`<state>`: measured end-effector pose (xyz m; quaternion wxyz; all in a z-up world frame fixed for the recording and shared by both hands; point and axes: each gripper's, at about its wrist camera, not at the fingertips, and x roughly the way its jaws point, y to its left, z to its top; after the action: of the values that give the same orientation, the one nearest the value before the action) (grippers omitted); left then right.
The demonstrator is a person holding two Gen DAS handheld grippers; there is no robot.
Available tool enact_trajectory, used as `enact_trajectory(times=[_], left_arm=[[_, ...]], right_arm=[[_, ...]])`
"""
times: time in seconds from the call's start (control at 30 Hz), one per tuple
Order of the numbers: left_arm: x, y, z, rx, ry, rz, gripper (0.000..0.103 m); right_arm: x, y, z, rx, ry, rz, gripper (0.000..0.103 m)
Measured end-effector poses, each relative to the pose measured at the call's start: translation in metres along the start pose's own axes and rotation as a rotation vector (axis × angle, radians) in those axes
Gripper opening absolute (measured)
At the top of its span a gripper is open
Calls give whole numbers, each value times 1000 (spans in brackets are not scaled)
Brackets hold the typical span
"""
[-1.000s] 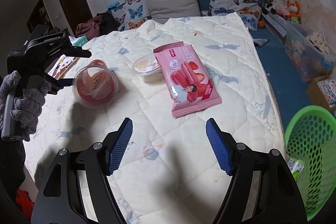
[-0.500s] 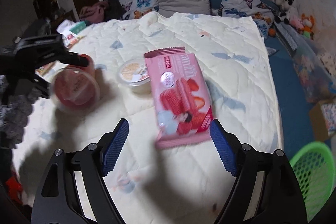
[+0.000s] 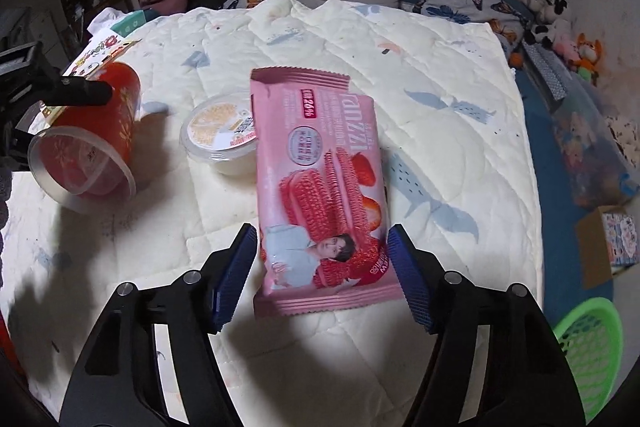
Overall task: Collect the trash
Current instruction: 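Grasp the red Pizza paper cup with the left tool while the right tool grasps the pink snack packet, then carry the red cup and pink packet over the green basket and open both tools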
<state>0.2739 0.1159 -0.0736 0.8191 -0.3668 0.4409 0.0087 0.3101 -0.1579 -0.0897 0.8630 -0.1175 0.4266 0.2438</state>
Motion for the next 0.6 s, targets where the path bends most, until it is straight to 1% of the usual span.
enact_trajectory(times=[0.07, 0.1, 0.13, 0.23, 0.3, 0.43, 0.47, 0.5, 0.6], left_arm=[[-5, -4, -1, 34, -17, 5, 71], [-8, -6, -2, 55, -30, 10, 71], [-10, -7, -2, 69, -39, 14, 71], [-21, -15, -5, 141, -97, 24, 71], [-28, -19, -9, 190, -137, 45, 71], [-40, -30, -17, 293, -207, 66, 71], [-43, -32, -19, 317, -224, 70, 70], [-46, -34, -21, 334, -235, 70, 70], [-57, -39, -25, 374, -281, 63, 70]], right_arm=[[-2, -3, 0, 23, 0, 33, 76], [-3, -5, 1, 34, 1, 54, 82], [-4, -4, 1, 39, -2, 62, 84], [-3, -1, 6, 42, -8, 48, 85], [2, -3, 8, 51, -1, 38, 85], [11, -9, 9, 95, 15, 29, 84], [13, -9, 9, 98, 17, 32, 81], [13, -9, 8, 97, 20, 35, 75], [10, -7, 6, 92, 8, 31, 70]])
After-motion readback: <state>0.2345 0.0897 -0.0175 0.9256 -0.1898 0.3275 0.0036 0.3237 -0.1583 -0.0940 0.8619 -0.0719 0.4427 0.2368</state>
